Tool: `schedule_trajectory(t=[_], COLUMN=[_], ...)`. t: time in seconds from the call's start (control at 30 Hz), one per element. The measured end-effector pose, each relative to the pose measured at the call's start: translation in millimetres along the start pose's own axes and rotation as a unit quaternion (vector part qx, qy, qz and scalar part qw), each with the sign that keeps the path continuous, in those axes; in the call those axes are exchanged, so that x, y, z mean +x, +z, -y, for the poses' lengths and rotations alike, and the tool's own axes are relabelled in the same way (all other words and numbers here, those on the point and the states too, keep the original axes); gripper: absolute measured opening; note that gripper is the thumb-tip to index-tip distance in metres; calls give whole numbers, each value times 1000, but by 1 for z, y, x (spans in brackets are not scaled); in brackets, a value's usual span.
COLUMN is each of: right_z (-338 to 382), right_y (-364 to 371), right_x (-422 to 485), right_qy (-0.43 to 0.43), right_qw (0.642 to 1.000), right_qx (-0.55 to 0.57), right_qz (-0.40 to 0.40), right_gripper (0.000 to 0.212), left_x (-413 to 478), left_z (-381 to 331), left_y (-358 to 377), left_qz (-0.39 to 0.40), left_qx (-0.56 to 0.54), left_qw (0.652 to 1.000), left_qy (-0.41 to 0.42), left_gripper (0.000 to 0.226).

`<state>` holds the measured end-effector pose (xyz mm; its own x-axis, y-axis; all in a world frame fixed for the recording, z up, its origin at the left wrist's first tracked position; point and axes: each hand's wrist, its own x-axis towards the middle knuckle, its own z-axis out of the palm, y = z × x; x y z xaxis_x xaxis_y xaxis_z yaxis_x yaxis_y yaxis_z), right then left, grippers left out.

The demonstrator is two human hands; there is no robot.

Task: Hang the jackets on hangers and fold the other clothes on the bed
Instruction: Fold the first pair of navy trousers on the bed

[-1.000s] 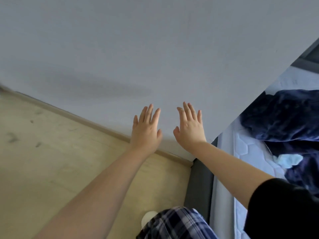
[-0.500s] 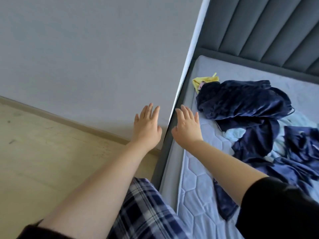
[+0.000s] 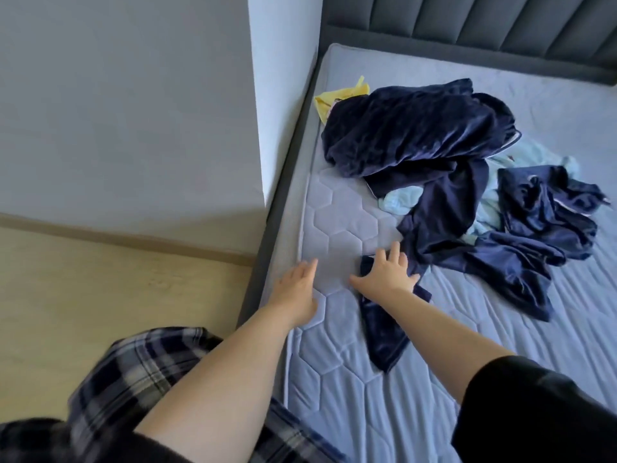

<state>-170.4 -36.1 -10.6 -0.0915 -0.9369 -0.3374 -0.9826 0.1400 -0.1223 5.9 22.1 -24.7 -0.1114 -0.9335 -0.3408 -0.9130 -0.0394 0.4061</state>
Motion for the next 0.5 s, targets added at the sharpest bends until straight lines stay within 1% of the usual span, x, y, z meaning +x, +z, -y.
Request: schedule_trajectory(t=[0.03,0.07,0.1,0.17,0.2,0.23,0.27,0.3,0.33,0.37,0.4,0.43,0.47,0.5], right_z=[-10,-17,-22,-22,-15,-3,13,30,47,60,69,72,69,62], right_y=[8,14,17,18,13,8,4,1,-1,-1,-3,-6,-9,-10], right_x=[0,0,1,7,6,1,-7,-15,-21,-26,-27,-23,-14,-3], right_qy=[39,63,71,65,45,0,-67,-134,-188,-225,-241,-237,-221,-188], right_qw=[999,997,995,990,984,979,973,962,948,938,938,951,966,978], right_qx=[16,37,58,125,173,205,216,218,212,198,188,169,135,77], right_qz=[26,35,25,-22,-23,-3,41,95,146,175,163,106,22,-44], right_gripper=[88,85,75,43,28,15,9,10,12,14,15,10,9,29], left_x=[1,2,3,5,6,7,10,13,17,18,15,11,6,1], left_z=[3,6,10,13,14,13,12,12,12,14,19,24,27,30], left_y=[4,5,5,1,-2,-7,-12,-18,-25,-31,-34,-35,-36,-36], left_qz=[36,53,53,32,16,-7,-37,-67,-82,-73,-54,-38,-25,-10], left_qx=[-4,-14,-38,-136,-206,-280,-351,-422,-495,-559,-604,-634,-654,-666], left_qw=[999,999,998,990,977,957,929,892,841,787,744,717,701,692], left_qy=[0,-1,-6,-34,-53,-76,-108,-150,-202,-251,-281,-288,-284,-279], left_gripper=[69,67,65,59,53,46,39,34,32,32,33,34,33,32])
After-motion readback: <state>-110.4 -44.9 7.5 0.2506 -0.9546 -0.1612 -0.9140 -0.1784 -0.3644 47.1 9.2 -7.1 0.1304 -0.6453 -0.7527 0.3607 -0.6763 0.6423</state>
